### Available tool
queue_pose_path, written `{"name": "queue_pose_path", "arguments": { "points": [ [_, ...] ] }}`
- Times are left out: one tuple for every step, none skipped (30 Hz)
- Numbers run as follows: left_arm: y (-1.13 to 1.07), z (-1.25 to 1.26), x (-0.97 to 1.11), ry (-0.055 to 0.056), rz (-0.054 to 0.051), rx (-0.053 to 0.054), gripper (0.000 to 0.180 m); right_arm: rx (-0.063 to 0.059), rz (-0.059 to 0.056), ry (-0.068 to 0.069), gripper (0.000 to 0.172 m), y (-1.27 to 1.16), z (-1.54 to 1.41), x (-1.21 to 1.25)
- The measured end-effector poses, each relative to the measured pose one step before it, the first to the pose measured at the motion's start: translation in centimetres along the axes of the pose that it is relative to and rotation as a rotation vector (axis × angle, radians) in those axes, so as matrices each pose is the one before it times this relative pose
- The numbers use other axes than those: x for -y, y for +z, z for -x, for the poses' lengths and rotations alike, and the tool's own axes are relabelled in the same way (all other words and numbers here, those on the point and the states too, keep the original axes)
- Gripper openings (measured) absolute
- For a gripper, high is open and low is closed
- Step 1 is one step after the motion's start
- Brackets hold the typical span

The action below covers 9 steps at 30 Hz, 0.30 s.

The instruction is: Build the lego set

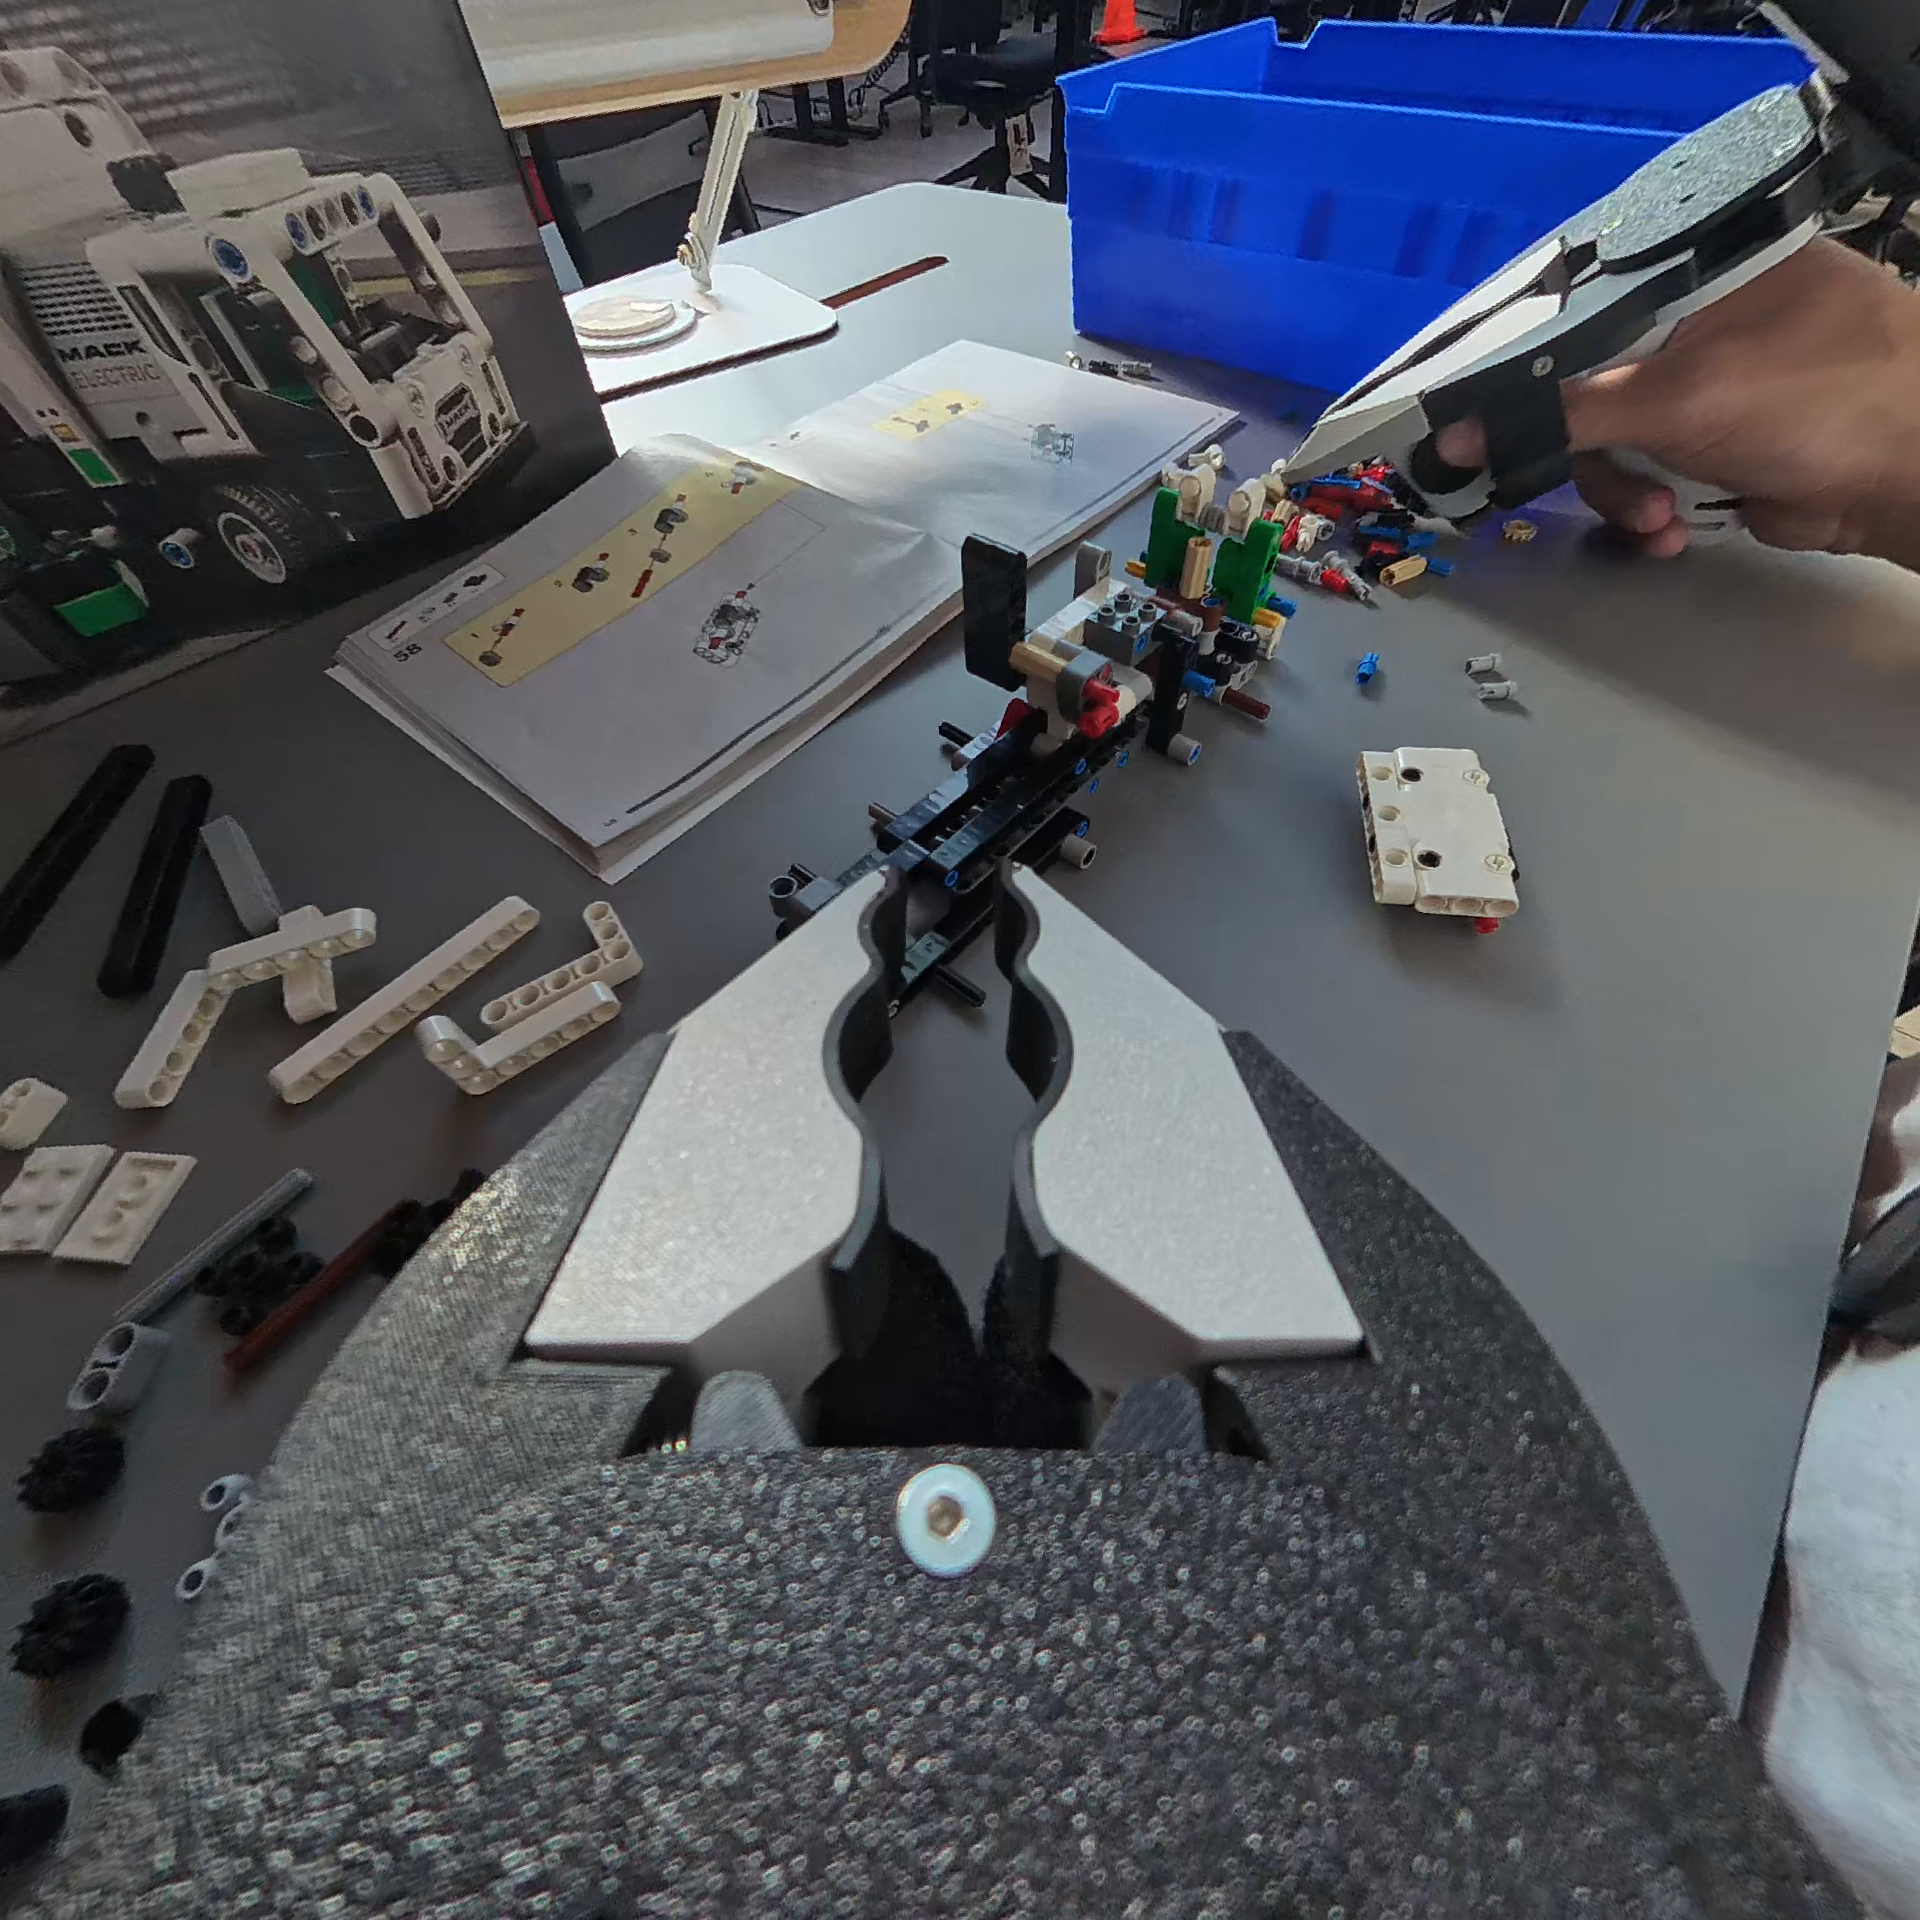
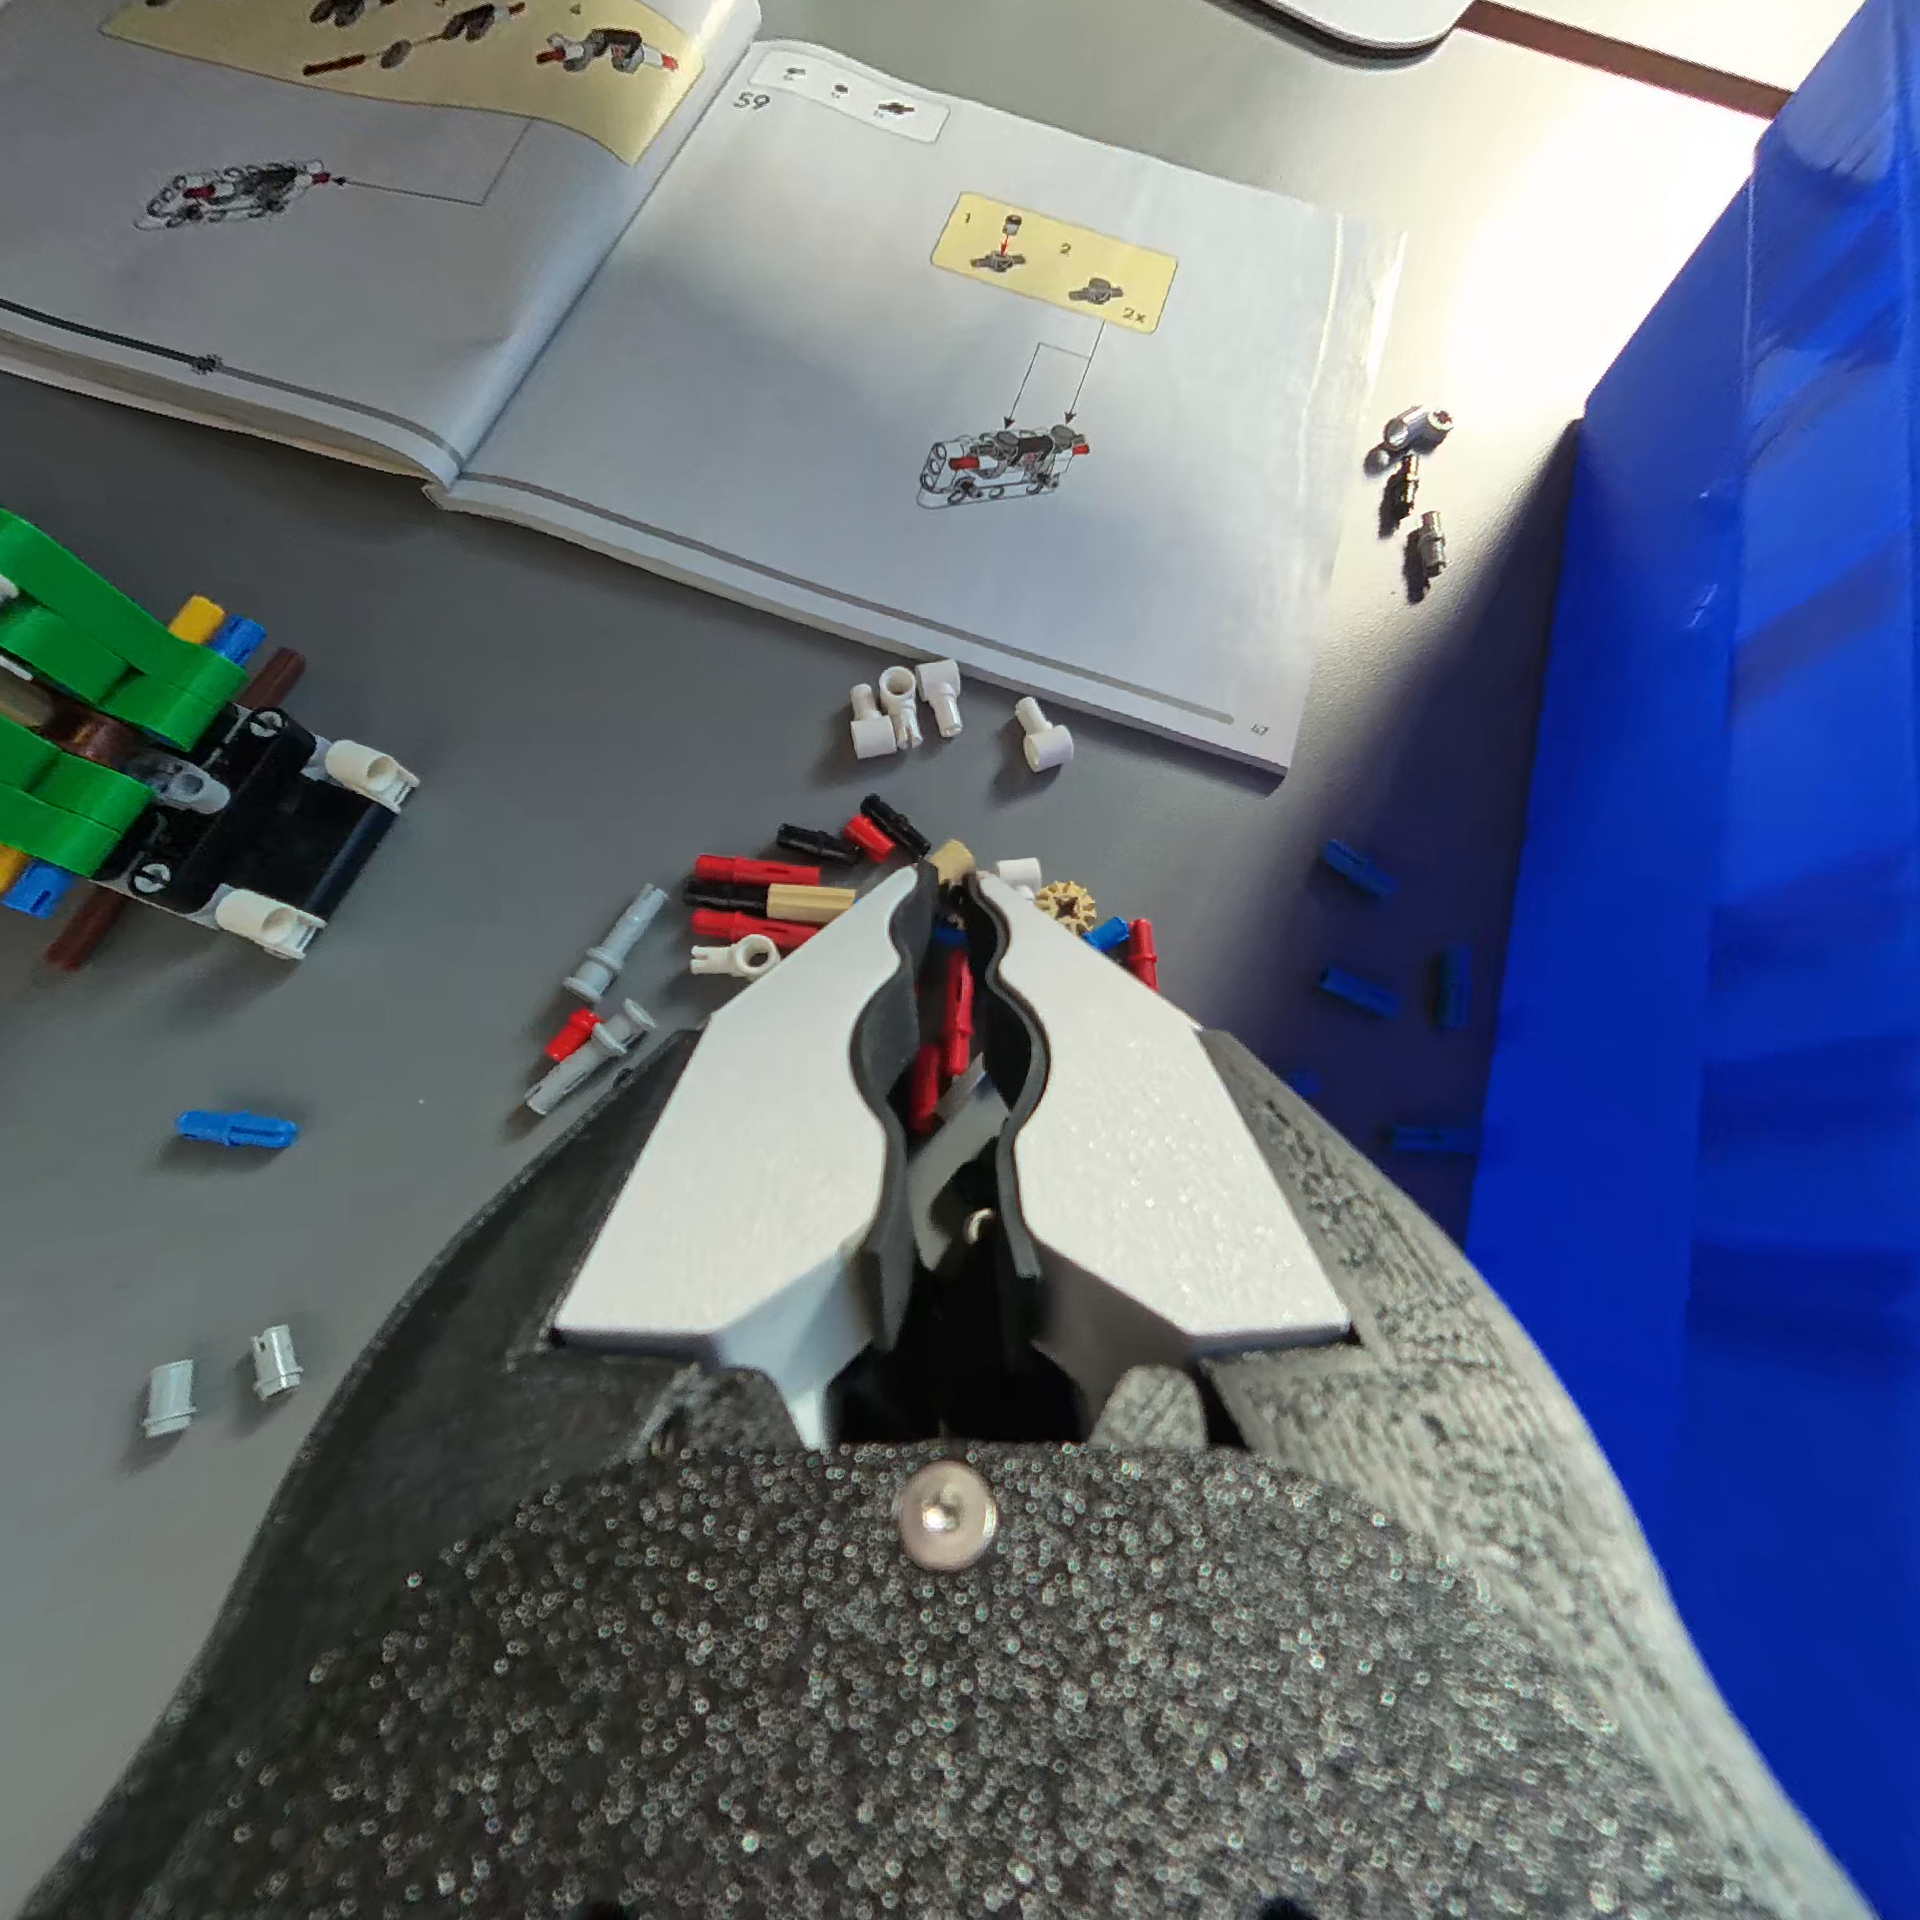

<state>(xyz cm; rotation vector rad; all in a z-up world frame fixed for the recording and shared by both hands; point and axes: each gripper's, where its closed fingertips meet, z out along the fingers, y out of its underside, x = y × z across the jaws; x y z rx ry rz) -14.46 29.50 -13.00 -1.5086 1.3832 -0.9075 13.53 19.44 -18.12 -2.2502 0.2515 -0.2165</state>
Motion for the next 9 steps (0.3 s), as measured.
{"name": "queue_pose_path", "arguments": {
  "points": [
    [0.015,-0.014,-0.024,-0.0013,0.0016,-0.0023,0.014,0.0051,-0.0010,-0.0015,0.002,-0.058,0.072,-0.025],
    [0.005,-0.021,-0.009,-0.0009,0.0009,-0.0023,0.014,-0.0002,-0.0071,0.0023,0.002,-0.134,-0.023,0.075],
    [0.001,-0.003,-0.002,-0.0010,0.0002,-0.0011,0.014,-0.0039,-0.0165,0.0030,0.001,-0.253,-0.107,0.201],
    [0.006,-0.008,-0.008,-0.0012,0.0008,-0.0013,0.014,-0.0005,-0.0173,0.0016,0.001,-0.344,-0.080,0.243],
    [0.015,-0.004,-0.022,-0.0011,0.0015,-0.0017,0.014,0.0009,-0.0136,0.0064,0.001,-0.439,-0.070,0.256],
    [0.019,-0.012,-0.011,-0.0006,0.0016,-0.0017,0.014,0.0067,-0.0181,0.0065,0.001,-0.582,0.042,0.339],
    [0.008,-0.025,-0.016,0.0001,0.0007,-0.0017,0.014,0.0261,-0.0248,0.0026,0.002,-0.718,0.444,0.430],
    [-0.009,-0.019,0.016,0.0008,-0.0008,-0.0012,0.014,0.0530,-0.0161,-0.0007,0.001,-0.746,0.970,0.277],
    [-0.029,-0.014,0.024,0.0012,-0.0021,0.0002,0.014,0.0850,-0.0015,-0.0030,0.002,-0.648,1.591,-0.001]
  ]
}}
